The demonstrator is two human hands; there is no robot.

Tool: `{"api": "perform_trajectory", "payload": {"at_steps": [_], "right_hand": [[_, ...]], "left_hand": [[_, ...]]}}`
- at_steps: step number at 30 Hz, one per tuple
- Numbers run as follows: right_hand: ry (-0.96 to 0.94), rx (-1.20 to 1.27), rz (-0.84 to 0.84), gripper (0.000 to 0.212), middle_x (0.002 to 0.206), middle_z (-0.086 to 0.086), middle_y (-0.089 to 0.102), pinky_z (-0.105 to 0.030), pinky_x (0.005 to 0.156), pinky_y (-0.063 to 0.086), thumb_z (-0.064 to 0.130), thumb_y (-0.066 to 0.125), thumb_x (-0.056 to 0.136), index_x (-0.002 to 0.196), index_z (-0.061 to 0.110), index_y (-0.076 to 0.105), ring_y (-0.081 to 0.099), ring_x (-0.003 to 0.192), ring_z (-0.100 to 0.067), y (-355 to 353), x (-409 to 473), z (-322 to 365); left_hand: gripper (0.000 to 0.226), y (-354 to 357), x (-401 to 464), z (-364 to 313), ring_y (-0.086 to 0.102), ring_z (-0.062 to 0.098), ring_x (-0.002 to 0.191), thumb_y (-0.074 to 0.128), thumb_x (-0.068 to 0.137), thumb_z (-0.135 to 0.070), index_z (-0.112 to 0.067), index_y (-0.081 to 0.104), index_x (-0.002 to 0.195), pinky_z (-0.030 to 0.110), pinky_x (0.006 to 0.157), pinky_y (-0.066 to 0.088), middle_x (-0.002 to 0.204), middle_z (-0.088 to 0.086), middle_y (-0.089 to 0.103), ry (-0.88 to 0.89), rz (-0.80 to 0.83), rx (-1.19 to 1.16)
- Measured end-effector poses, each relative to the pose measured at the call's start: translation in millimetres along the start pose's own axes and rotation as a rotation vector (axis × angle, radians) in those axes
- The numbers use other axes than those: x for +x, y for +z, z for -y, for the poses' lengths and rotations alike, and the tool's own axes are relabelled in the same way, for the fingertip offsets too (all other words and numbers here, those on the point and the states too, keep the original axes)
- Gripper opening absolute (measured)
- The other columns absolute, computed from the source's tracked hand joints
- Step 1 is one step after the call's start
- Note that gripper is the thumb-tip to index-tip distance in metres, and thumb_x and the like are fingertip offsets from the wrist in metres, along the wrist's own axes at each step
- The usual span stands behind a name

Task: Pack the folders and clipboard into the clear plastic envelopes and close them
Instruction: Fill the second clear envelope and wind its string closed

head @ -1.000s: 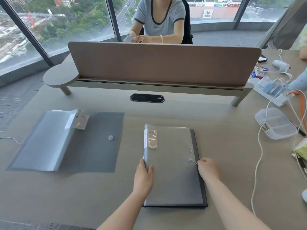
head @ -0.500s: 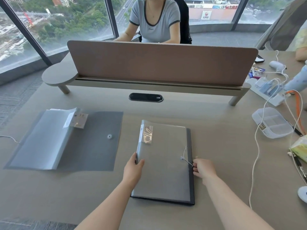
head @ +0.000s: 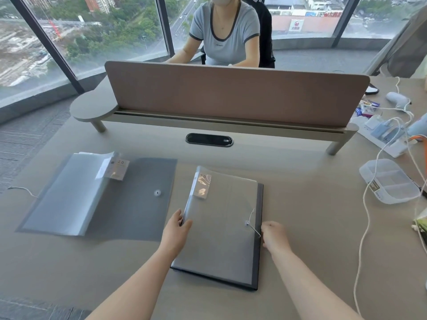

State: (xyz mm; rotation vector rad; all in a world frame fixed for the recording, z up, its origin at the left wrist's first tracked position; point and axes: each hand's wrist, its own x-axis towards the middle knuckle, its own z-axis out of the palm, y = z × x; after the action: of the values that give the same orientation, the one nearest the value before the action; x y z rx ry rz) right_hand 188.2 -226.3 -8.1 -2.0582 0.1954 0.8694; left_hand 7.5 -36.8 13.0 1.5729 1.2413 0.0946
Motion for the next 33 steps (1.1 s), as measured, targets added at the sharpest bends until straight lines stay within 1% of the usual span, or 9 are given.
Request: {"api": "perform_trajectory", "payload": {"at_steps": [3, 7, 13, 16, 18, 24, 26, 28, 33], "right_hand": [[-0.138, -0.105, -0.019, 0.02, 0.078, -0.002, 0.066, -0.031, 0.064, 0.04, 0.014, 0.046, 0.088, 0.084, 0.012, 0.065, 0.055, 0.069, -0.022, 9, -13, 15], [-0.295, -0.152, 0.105, 0.02, 0.094, 0.004, 0.067, -0.035, 0.079, 0.051, 0.019, 0.05, 0.091, 0.101, 0.02, 0.068, 0.064, 0.092, -0.023, 41, -24, 35], [-0.384, -0.183, 0.313, 0.025, 0.087, 0.003, 0.07, -0.043, 0.081, 0.057, 0.018, 0.049, 0.089, 0.107, 0.03, 0.062, 0.069, 0.085, -0.026, 113, -60, 68], [-0.399, -0.21, 0.367, 0.038, 0.089, 0.004, 0.067, -0.045, 0.087, 0.055, 0.022, 0.048, 0.087, 0.121, 0.021, 0.064, 0.068, 0.093, -0.027, 155, -69, 79], [-0.378, -0.25, 0.379, 0.044, 0.079, 0.003, 0.064, -0.043, 0.08, 0.055, 0.018, 0.047, 0.086, 0.128, 0.015, 0.06, 0.064, 0.078, -0.023, 181, -74, 84], [-0.278, -0.371, 0.344, 0.029, 0.078, 0.007, 0.051, -0.034, 0.071, 0.038, 0.021, 0.048, 0.084, 0.112, 0.025, 0.053, 0.047, 0.077, -0.019, 239, -77, 98], [-0.228, -0.395, 0.268, 0.009, 0.07, 0.005, 0.046, -0.034, 0.064, 0.032, 0.018, 0.049, 0.083, 0.09, 0.023, 0.046, 0.043, 0.075, -0.023, 252, -75, 100], [-0.189, -0.372, 0.196, 0.021, 0.065, 0.001, 0.042, -0.036, 0.064, 0.029, 0.015, 0.051, 0.083, 0.07, 0.017, 0.034, 0.041, 0.073, -0.027, 261, -72, 102], [-0.127, -0.314, 0.116, 0.017, 0.063, -0.004, 0.042, -0.036, 0.061, 0.029, 0.02, 0.053, 0.074, 0.064, 0.017, 0.039, 0.04, 0.067, -0.026, 280, -58, 99]], "left_hand": [[0.055, -8, -4, 3, 0.047, 0.02, 0.134, 0.055, 0.095, -0.029, -0.015, 0.041, 0.147, 0.038, 0.109, 0.04, 0.144, 0.0, 0.05, -0.043, -0.081, 0.028], [0.051, -28, -5, 10, 0.043, 0.023, 0.138, 0.052, 0.097, -0.027, -0.012, 0.043, 0.146, 0.038, 0.114, 0.033, 0.149, 0.007, 0.048, -0.034, -0.189, 0.065], [0.046, -80, 8, 33, 0.042, 0.027, 0.136, 0.052, 0.097, -0.02, -0.011, 0.047, 0.142, 0.038, 0.111, 0.032, 0.146, 0.012, 0.048, -0.034, -0.304, 0.169], [0.047, -107, 25, 48, 0.035, 0.026, 0.14, 0.054, 0.095, -0.021, -0.014, 0.048, 0.142, 0.038, 0.113, 0.03, 0.15, 0.009, 0.043, -0.013, -0.315, 0.272], [0.052, -123, 34, 57, 0.026, 0.025, 0.145, 0.055, 0.095, -0.027, -0.018, 0.044, 0.145, 0.038, 0.115, 0.027, 0.157, 0.007, 0.035, -0.003, -0.294, 0.391], [0.071, -161, 60, 78, 0.003, 0.027, 0.152, 0.054, 0.091, -0.048, -0.034, 0.023, 0.153, 0.042, 0.121, 0.009, 0.166, 0.004, 0.006, 0.083, -0.179, 0.778], [0.072, -171, 68, 86, -0.001, 0.027, 0.153, 0.055, 0.09, -0.05, -0.036, 0.022, 0.153, 0.046, 0.122, 0.005, 0.166, 0.003, 0.004, 0.135, -0.113, 0.871], [0.07, -178, 75, 92, -0.002, 0.027, 0.153, 0.053, 0.09, -0.051, -0.038, 0.023, 0.152, 0.048, 0.122, 0.002, 0.166, 0.003, 0.003, 0.177, -0.053, 0.936], [0.064, -185, 81, 102, -0.002, 0.026, 0.153, 0.047, 0.094, -0.049, -0.04, 0.021, 0.152, 0.049, 0.122, 0.002, 0.166, 0.001, 0.001, 0.2, 0.007, 0.941]]}}
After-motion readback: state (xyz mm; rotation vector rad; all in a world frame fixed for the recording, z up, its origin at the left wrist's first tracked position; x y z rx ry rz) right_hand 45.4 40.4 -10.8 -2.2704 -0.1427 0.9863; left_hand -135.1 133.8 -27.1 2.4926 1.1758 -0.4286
